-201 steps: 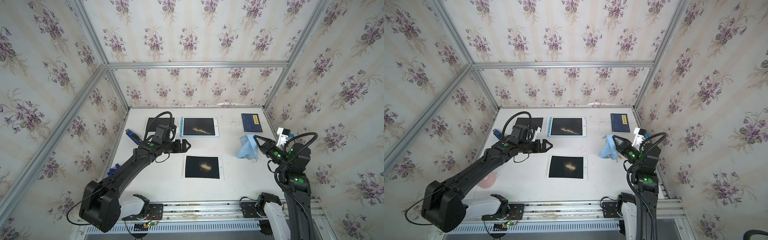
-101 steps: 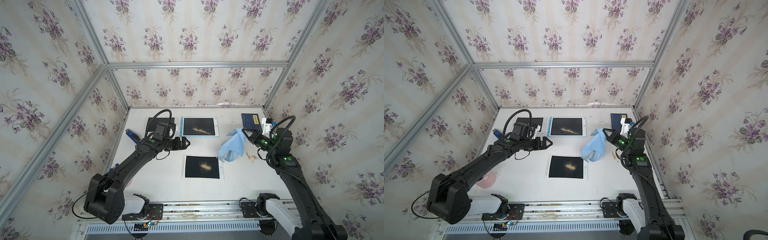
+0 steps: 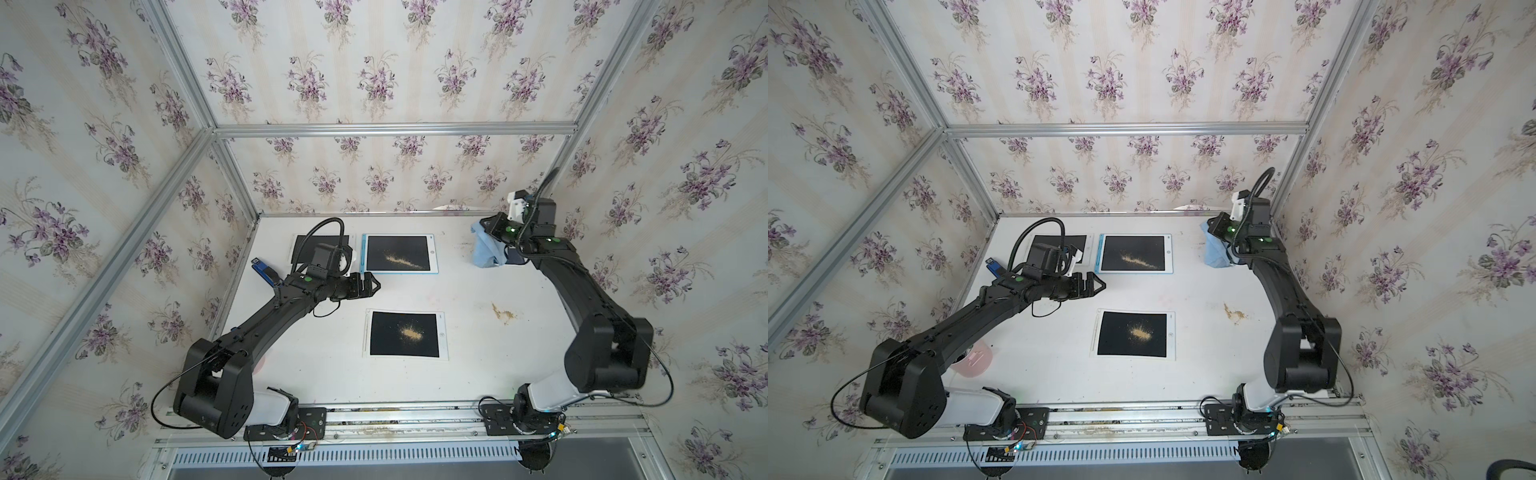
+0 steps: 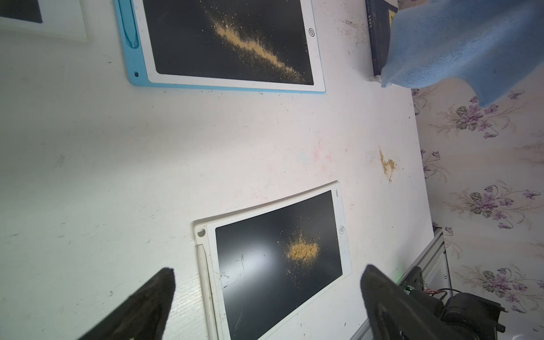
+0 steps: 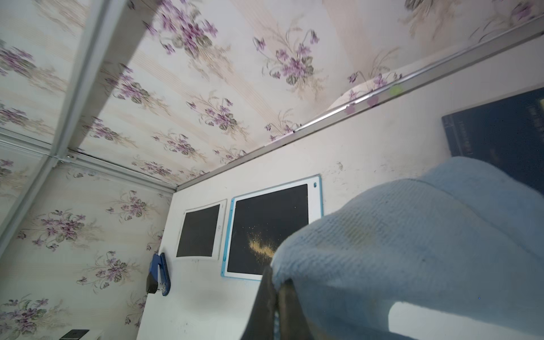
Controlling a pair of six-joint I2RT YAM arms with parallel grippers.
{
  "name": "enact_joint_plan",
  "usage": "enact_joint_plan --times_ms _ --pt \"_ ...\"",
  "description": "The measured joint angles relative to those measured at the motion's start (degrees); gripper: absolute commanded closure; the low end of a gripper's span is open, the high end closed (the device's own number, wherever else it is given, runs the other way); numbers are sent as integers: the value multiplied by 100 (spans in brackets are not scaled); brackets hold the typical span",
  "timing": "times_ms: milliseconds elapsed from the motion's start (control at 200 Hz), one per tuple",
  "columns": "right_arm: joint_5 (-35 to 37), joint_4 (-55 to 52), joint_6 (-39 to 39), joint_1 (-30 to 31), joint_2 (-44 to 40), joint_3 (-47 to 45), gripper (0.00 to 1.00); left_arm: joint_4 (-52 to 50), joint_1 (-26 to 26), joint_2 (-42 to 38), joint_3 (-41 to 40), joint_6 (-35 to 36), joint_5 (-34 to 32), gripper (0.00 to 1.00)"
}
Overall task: Wipe the drawing tablet
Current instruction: Place the cleaning item at the center of the board.
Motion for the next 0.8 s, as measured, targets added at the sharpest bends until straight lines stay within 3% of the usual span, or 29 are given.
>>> enact_joint_plan --times_ms 100,255,540,654,799 --pt "-295 -48 4 234 645 94 100 111 17 166 11 -13 44 0" --pt "-852 308 275 400 979 -22 100 190 24 295 0 -72 81 0" --pt "-1211 1279 1167 -551 1508 -603 100 184 57 278 20 -72 109 0" --pt "-1172 1296 1290 -664 1827 -566 100 186 61 258 17 -72 109 0" --pt "-824 1167 1167 -660 1912 -494 67 186 61 256 0 -74 125 0"
